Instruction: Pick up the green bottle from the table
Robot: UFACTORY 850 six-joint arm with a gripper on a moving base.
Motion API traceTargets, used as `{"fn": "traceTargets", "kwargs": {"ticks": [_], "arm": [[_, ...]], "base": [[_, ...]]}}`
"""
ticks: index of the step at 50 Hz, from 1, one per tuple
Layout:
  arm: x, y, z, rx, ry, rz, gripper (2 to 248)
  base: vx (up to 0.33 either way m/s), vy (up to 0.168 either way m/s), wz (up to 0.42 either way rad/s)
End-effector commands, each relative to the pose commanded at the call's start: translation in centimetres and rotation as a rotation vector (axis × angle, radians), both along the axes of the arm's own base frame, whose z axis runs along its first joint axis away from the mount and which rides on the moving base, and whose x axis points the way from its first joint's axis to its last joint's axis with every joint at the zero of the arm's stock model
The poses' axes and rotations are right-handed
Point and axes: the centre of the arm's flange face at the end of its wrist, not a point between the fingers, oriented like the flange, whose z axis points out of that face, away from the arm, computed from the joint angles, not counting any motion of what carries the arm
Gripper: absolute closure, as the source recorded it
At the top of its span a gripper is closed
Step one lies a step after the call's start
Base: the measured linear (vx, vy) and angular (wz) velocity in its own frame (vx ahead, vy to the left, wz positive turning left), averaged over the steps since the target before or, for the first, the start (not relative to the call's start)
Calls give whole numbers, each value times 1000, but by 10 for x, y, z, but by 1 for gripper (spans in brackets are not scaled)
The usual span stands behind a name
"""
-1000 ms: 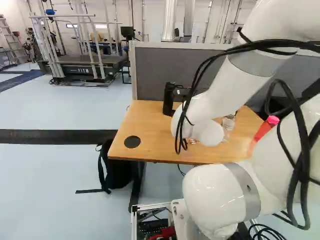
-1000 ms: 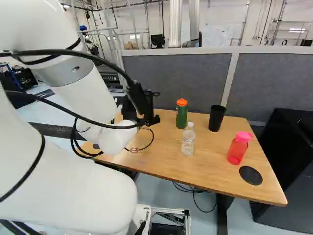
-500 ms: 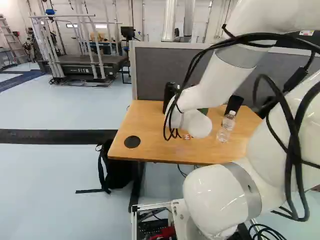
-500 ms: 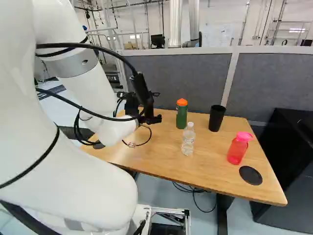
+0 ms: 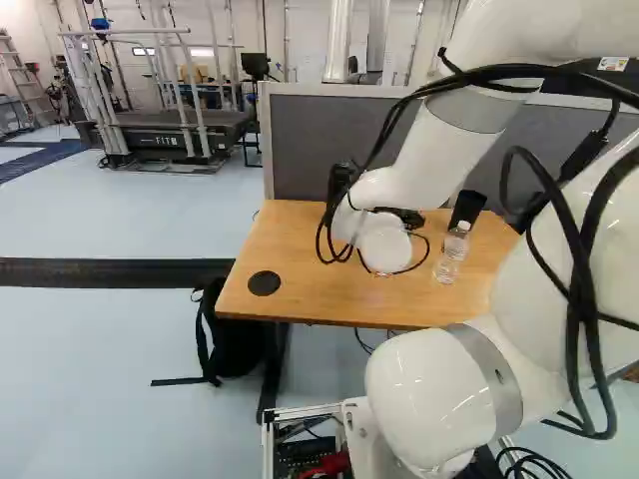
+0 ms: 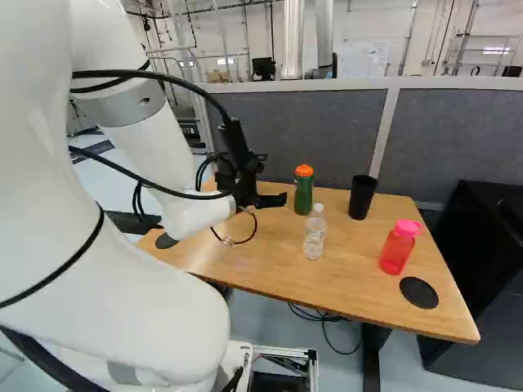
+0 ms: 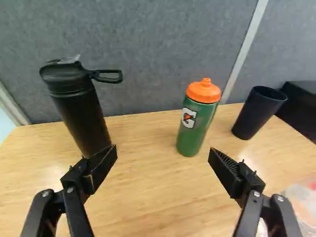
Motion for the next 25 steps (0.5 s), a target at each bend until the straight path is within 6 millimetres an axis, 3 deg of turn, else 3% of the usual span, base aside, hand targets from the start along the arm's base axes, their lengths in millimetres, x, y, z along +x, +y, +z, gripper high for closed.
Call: {"fn": "traceTargets", "kwargs": {"ticks": [12,25], "arm": [[18,4,1,-137,74,45,3],[42,2,1,-147,97,-2,3]], "base": [[0,0,0],[0,0,0]]}}
